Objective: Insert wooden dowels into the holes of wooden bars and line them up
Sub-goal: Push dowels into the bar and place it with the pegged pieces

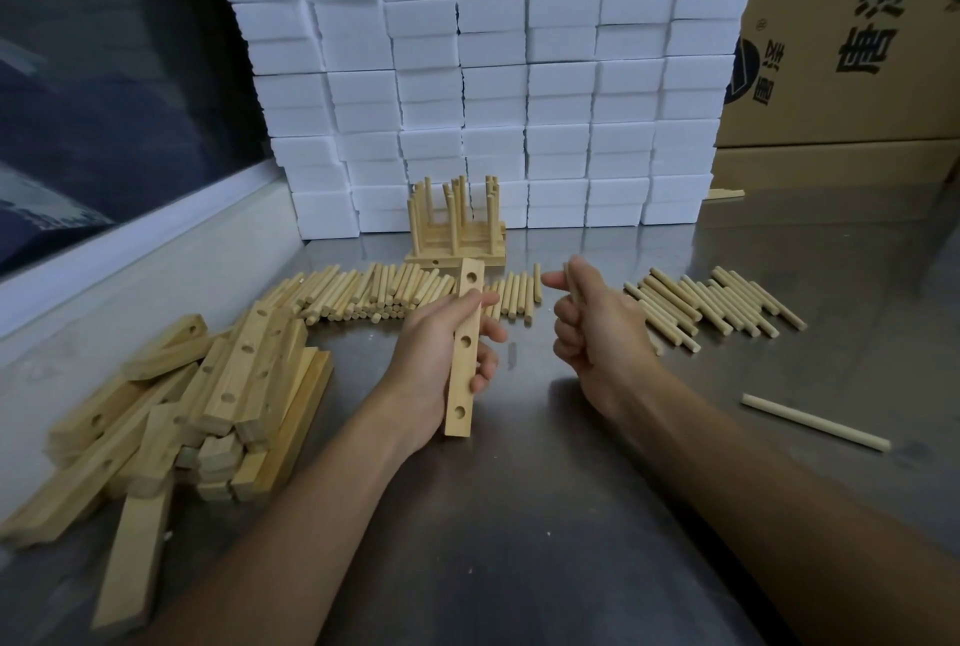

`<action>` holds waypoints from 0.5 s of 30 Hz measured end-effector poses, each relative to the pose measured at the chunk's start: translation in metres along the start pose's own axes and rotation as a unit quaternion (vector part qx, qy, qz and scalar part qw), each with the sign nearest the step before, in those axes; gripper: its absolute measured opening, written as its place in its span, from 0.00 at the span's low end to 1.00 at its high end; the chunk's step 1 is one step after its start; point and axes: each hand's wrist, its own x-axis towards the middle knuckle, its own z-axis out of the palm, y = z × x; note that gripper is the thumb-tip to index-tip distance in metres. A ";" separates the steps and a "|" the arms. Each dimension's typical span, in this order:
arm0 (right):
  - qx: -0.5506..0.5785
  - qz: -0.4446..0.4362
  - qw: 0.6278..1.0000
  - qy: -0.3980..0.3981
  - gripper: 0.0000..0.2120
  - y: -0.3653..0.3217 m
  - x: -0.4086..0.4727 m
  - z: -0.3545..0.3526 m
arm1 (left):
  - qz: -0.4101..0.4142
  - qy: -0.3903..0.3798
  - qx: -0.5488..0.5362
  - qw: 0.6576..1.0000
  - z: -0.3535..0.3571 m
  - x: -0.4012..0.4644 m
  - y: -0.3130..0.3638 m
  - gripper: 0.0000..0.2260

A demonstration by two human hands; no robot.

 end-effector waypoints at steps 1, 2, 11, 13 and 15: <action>-0.020 -0.013 1.000 -0.006 0.13 0.001 -0.001 0.001 | 0.006 0.000 0.000 1.000 0.000 0.000 0.000 0.11; -0.035 -0.027 0.999 -0.012 0.13 0.002 -0.003 0.002 | 0.012 0.000 0.002 1.000 0.000 0.000 0.000 0.10; -0.215 -0.250 0.942 -0.055 0.08 0.008 -0.012 0.013 | 0.071 0.001 0.115 0.991 -0.003 0.002 -0.005 0.08; -0.227 -0.275 0.932 -0.062 0.05 0.010 -0.013 0.016 | 0.088 -0.003 0.131 0.987 -0.005 0.001 -0.005 0.09; -0.227 -0.286 0.929 -0.058 0.03 0.012 -0.012 0.016 | 0.102 -0.004 0.144 0.984 -0.006 0.001 -0.005 0.10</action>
